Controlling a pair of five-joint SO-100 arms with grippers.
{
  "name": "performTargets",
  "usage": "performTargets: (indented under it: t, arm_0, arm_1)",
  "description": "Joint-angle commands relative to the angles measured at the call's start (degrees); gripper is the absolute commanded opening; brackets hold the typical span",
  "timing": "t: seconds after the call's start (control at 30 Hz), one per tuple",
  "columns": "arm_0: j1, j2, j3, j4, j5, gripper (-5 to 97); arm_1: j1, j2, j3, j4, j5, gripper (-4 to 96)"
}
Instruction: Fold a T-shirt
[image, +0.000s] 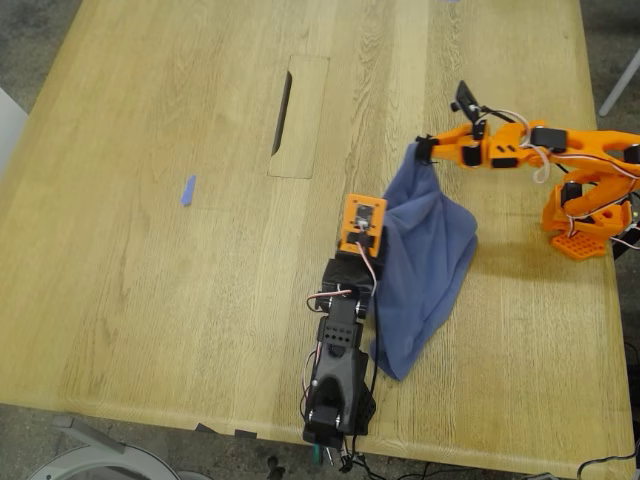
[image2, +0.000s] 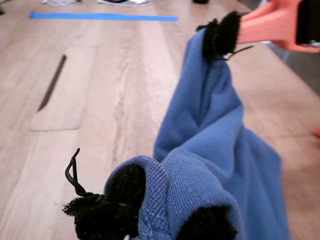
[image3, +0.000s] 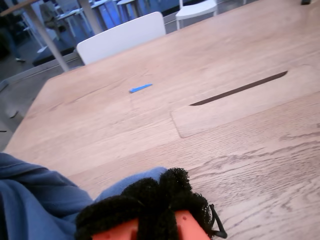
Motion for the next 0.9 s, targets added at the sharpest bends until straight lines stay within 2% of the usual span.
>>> performTargets:
  t: [0.0,0.23,0.43,0.6,0.87]
  arm_0:
    - [-4.57,-0.97,2.72,-9.93,-0.35,0]
    - [-12.57,-10.37,8.35,-24.61,-0.44,0]
    - [-21.01,-23.55,6.77,-36.21,-0.53,0]
    - [-25.93,-38.06,0.35,-44.65,-0.53,0]
    - [-30.06,-57.04,-14.33,-51.59,-0.53,0]
  arm_1:
    - [1.93,-4.31,-0.62,-7.12,-0.18,-0.3]
    - [6.59,-20.39,-4.39,-20.57,-0.62,-0.3]
    - [10.63,-34.19,-12.22,-27.77,-0.97,-0.3]
    - [13.54,-45.79,-21.36,-31.11,-1.67,-0.3]
    - [17.05,-64.07,-43.51,-32.34,-2.29,-0.3]
